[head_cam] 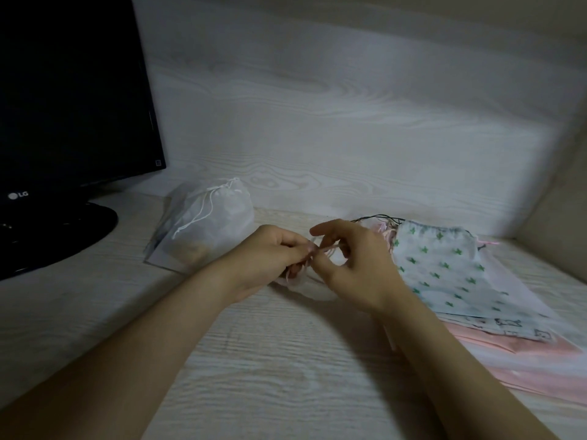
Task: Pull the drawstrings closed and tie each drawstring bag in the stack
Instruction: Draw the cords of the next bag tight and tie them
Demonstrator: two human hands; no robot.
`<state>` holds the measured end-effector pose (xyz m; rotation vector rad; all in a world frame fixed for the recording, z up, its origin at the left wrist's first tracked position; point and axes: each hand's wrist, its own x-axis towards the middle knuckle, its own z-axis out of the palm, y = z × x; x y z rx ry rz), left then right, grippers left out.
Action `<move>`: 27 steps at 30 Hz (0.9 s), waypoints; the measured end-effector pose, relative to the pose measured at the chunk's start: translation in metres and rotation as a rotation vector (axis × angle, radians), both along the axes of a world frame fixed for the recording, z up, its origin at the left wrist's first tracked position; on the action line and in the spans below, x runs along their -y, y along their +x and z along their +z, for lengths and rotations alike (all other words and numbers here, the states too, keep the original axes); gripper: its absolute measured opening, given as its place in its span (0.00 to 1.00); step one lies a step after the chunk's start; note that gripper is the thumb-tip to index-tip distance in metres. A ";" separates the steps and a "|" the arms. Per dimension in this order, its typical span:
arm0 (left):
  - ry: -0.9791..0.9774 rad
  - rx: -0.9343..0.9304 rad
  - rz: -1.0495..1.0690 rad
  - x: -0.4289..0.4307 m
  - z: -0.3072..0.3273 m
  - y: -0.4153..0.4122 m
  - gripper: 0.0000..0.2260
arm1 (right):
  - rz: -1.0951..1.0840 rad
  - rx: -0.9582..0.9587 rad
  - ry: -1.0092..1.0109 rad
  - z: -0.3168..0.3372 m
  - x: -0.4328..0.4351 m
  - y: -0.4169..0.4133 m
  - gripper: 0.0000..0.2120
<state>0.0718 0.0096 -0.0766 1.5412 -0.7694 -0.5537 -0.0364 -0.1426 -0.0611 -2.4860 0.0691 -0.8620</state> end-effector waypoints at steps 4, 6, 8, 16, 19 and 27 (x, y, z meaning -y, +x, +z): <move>-0.044 -0.007 0.053 0.001 0.001 0.001 0.07 | 0.003 0.083 -0.117 -0.003 -0.001 -0.001 0.18; -0.084 -0.058 0.064 -0.001 0.003 0.001 0.09 | 0.008 0.123 -0.113 -0.002 0.001 -0.001 0.17; -0.114 -0.109 0.081 -0.002 0.006 0.000 0.12 | 0.039 0.125 -0.096 0.001 0.001 -0.002 0.16; -0.041 -0.034 0.042 -0.010 0.009 0.002 0.14 | 0.039 0.126 -0.213 -0.003 0.003 0.003 0.07; -0.025 0.003 0.025 -0.010 0.011 -0.001 0.14 | 0.035 0.136 -0.249 -0.006 0.007 0.004 0.04; 0.039 0.182 0.176 -0.006 0.012 -0.010 0.17 | -0.042 0.107 -0.351 -0.012 0.013 0.010 0.06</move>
